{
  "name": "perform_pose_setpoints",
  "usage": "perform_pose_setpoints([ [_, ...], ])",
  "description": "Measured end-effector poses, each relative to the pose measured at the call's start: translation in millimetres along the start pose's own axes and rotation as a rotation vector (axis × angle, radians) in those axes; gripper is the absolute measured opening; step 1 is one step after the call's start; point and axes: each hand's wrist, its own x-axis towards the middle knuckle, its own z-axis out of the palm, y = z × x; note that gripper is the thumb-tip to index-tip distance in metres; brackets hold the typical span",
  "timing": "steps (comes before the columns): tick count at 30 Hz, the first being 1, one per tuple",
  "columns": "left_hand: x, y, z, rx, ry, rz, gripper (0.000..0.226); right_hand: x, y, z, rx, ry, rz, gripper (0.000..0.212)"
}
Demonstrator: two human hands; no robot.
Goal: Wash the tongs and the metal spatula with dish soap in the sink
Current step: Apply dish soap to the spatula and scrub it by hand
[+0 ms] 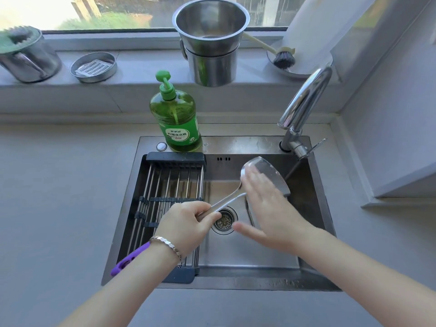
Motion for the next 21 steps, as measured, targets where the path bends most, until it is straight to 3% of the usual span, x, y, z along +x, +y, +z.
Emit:
perform_pose_setpoints([
  [2,-2.6,-0.7,0.1,0.048,-0.017,0.018,0.025,5.2,1.7,4.3,-0.033,-0.007,-0.082,0.104],
  [6,-5.1,-2.3,1.6,0.091,0.007,0.050,0.020,19.7,25.0,-2.8,0.216,-0.005,0.136,0.122],
  [8,-5.7,-4.5,1.0,0.102,0.008,0.041,0.021,16.6,4.9,-0.6,0.160,-0.066,0.024,0.118],
  [11,-4.8,-8.8,-1.8,0.098,0.011,0.041,0.021,13.8,-9.0,6.6,0.006,-0.009,-0.173,0.099],
  [15,3.1,-10.6,-3.2,0.074,0.024,-0.001,0.021,27.1,13.9,-0.8,0.194,-0.004,0.079,0.110],
  [19,11.5,-20.5,-3.1,-0.019,0.001,-0.129,0.025,14.8,-5.0,16.9,0.004,-0.145,-0.126,0.090],
  [21,18.0,-28.3,-5.6,-0.055,0.006,-0.200,0.027,12.8,2.3,24.2,0.014,-0.139,-0.117,0.092],
])
